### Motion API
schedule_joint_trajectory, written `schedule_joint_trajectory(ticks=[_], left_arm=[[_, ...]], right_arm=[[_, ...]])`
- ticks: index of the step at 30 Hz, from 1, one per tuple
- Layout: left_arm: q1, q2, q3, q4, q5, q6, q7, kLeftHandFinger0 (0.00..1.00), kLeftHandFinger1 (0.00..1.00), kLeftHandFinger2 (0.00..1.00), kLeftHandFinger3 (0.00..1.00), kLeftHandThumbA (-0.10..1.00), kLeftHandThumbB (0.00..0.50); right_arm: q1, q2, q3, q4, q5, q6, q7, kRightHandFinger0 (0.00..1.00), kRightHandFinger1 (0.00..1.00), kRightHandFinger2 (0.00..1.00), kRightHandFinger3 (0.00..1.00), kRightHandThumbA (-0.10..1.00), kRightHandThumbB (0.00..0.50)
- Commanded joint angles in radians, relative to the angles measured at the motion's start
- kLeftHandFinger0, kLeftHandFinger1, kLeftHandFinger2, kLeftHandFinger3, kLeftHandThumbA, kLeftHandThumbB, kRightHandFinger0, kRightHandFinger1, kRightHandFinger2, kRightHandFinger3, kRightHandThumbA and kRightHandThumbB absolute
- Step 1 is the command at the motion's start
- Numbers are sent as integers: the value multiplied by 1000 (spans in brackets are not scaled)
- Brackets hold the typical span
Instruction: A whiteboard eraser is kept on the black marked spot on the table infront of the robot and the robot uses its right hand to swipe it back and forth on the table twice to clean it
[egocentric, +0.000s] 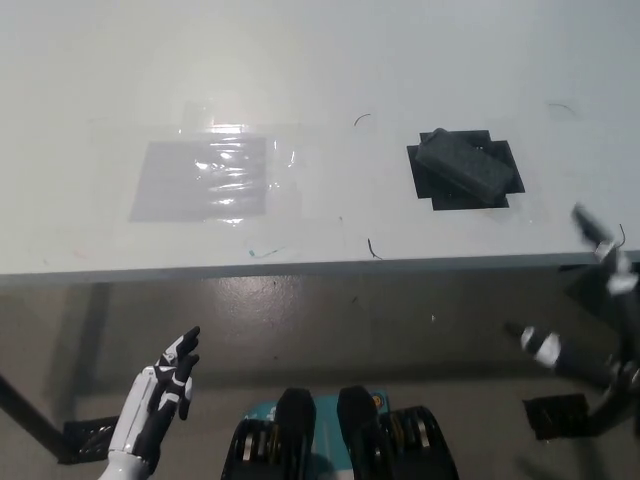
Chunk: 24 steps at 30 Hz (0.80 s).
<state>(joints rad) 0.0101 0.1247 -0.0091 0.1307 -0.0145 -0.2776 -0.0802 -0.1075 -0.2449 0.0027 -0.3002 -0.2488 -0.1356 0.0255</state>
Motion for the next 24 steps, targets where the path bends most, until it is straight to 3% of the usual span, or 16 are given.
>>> schedule_joint_trajectory(ticks=[1, 3, 4, 5, 6, 7, 8, 9, 10, 11, 12, 13, 20, 21, 22, 24], left_arm=[[-11, 27, -10, -27, -16, -137, -40, 1000, 1000, 1000, 1000, 876, 426], [-10, 27, -10, -25, -15, -135, -40, 1000, 1000, 1000, 1000, 869, 427], [-10, 27, -10, -25, -15, -134, -40, 1000, 1000, 1000, 1000, 868, 426], [-11, 28, -10, -25, -13, -134, -40, 1000, 1000, 1000, 1000, 869, 424], [-11, 29, -10, -24, -12, -135, -40, 1000, 1000, 1000, 1000, 869, 423], [-11, 30, -10, -23, -12, -137, -40, 1000, 1000, 1000, 1000, 867, 415], [-8, 31, -9, -22, -14, -141, -42, 1000, 1000, 1000, 1000, 864, 421], [-7, 31, -9, -21, -15, -143, -43, 1000, 1000, 1000, 1000, 863, 423], [-6, 32, -9, -20, -14, -144, -43, 1000, 1000, 1000, 1000, 862, 424], [-5, 32, -10, -19, -14, -146, -43, 1000, 1000, 1000, 1000, 862, 425], [-4, 35, -10, -18, -11, -147, -45, 1000, 1000, 1000, 1000, 860, 431], [-2, 34, -11, -16, -11, -148, -45, 1000, 1000, 1000, 1000, 857, 434], [4, 32, -11, -5, 4, -163, -39, 1000, 1000, 1000, 1000, 844, 445], [4, 31, -11, -4, 4, -164, -39, 1000, 1000, 1000, 1000, 844, 446], [4, 31, -12, -4, 5, -165, -40, 1000, 1000, 1000, 1000, 839, 441], [16, 28, -12, -7, 9, -168, -36, 1000, 1000, 1000, 1000, 836, 440]], right_arm=[[-552, -197, -68, -280, -262, 606, 300, 1000, 1000, 1000, 1000, 991, 331], [-656, -213, -62, -170, -247, 606, 323, 1000, 1000, 1000, 1000, 921, 357], [-696, -216, -57, -120, -250, 606, 330, 912, 930, 887, 1000, 902, 405], [-760, -218, -43, -39, -274, 606, 348, 677, 747, 766, 1000, 929, 420], [-805, -220, -31, 20, -301, 606, 370, 644, 725, 737, 1000, 942, 425], [-849, -231, 2, 93, -309, 606, 358, 294, 354, 386, 1000, 956, 430], [-932, -232, 55, 239, -340, 606, 362, 40, 126, 223, 1000, 992, 439], [-966, -228, 76, 303, -353, 606, 367, 23, 162, 277, 1000, 1000, 444], [-988, -226, 91, 348, -362, 606, 370, 32, 218, 308, 1000, 1000, 449], [-1001, -224, 100, 376, -369, 606, 374, 199, 412, 478, 1000, 1000, 456], [-1040, -220, 137, 458, -375, 606, 385, 665, 938, 978, 1000, 1000, 456], [-1065, -215, 155, 510, -383, 606, 396, 1000, 1000, 1000, 1000, 1000, 474], [-1234, -145, 292, 921, -354, 605, 343, 1000, 1000, 1000, 1000, 1000, 500], [-1260, -127, 309, 991, -351, 603, 335, 1000, 1000, 1000, 1000, 1000, 498], [-1283, -113, 333, 1055, -352, 593, 336, 1000, 1000, 1000, 1000, 1000, 464], [-1311, -83, 369, 1161, -351, 578, 335, 1000, 1000, 1000, 1000, 1000, 463]])
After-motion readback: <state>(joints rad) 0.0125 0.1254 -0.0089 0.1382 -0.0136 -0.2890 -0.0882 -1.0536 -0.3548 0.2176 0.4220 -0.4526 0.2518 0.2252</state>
